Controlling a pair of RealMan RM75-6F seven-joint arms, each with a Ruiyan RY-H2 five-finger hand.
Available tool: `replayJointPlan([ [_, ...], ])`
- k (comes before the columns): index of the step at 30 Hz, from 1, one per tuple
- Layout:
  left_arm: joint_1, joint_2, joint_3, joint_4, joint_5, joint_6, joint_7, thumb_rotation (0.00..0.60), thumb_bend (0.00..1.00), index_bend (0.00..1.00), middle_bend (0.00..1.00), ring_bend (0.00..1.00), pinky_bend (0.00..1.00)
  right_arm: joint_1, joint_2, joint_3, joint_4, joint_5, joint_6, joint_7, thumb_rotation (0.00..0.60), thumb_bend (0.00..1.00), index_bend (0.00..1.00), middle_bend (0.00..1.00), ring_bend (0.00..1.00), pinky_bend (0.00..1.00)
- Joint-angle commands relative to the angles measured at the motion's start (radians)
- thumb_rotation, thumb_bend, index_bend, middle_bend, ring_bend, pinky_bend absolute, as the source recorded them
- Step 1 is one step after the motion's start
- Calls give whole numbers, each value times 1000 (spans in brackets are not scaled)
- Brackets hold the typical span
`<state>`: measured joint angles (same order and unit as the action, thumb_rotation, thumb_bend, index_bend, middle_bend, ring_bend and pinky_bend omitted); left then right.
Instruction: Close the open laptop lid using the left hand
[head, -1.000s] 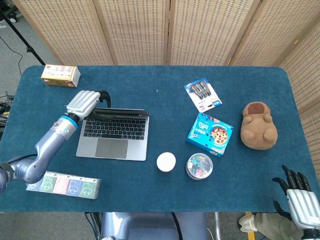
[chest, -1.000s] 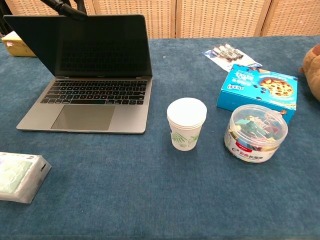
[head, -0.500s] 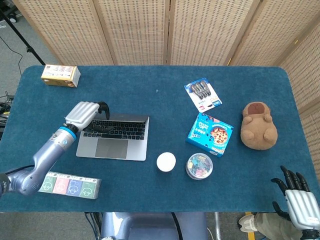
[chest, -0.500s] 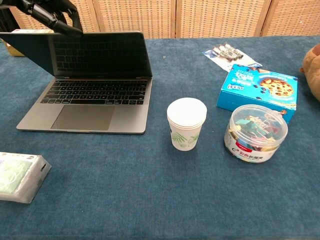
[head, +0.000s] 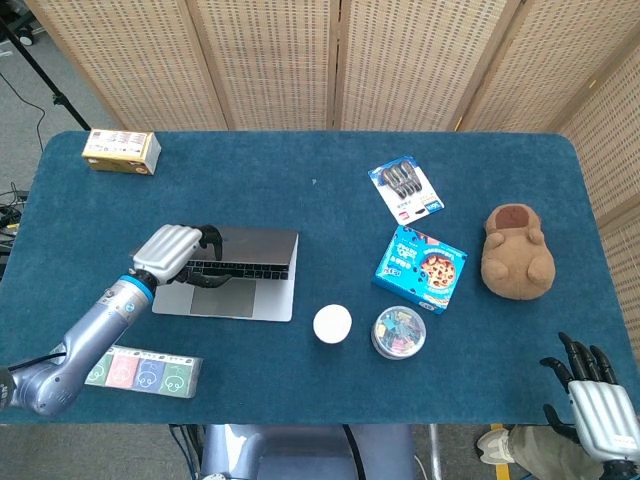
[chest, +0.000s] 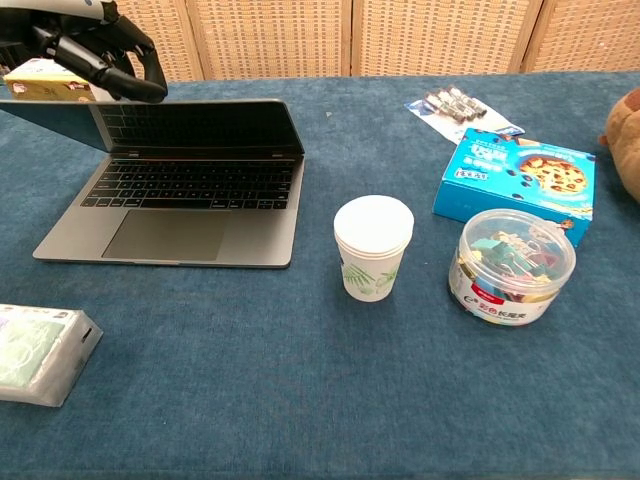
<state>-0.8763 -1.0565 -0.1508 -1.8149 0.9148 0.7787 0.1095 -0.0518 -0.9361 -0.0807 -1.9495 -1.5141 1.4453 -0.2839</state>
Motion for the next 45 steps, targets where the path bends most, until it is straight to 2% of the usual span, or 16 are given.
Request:
replayJointPlan([
  [1,11,-3,9,-12,8,10,3,297,193,514,353,370,346,-2,1,-2,-1,-4,2,-1,600,353,262,0,0,0],
  [30,81,-99,102,11,54,13,31,286,190,514,353,370,346,-6,9,-9,-12,-15,-2,-16,600,353,263,0,0,0],
  [38,104,-166,149,77,40,-4,48,286,190,514,353,370,346,-4,9,-12,-13,-14,-9,-23,600,353,264,0,0,0],
  [45,122,-197,164,120,39,-11,45,285,190,514,353,370,346,-3,7,-10,-13,-6,-13,-28,600,353,265,0,0,0],
])
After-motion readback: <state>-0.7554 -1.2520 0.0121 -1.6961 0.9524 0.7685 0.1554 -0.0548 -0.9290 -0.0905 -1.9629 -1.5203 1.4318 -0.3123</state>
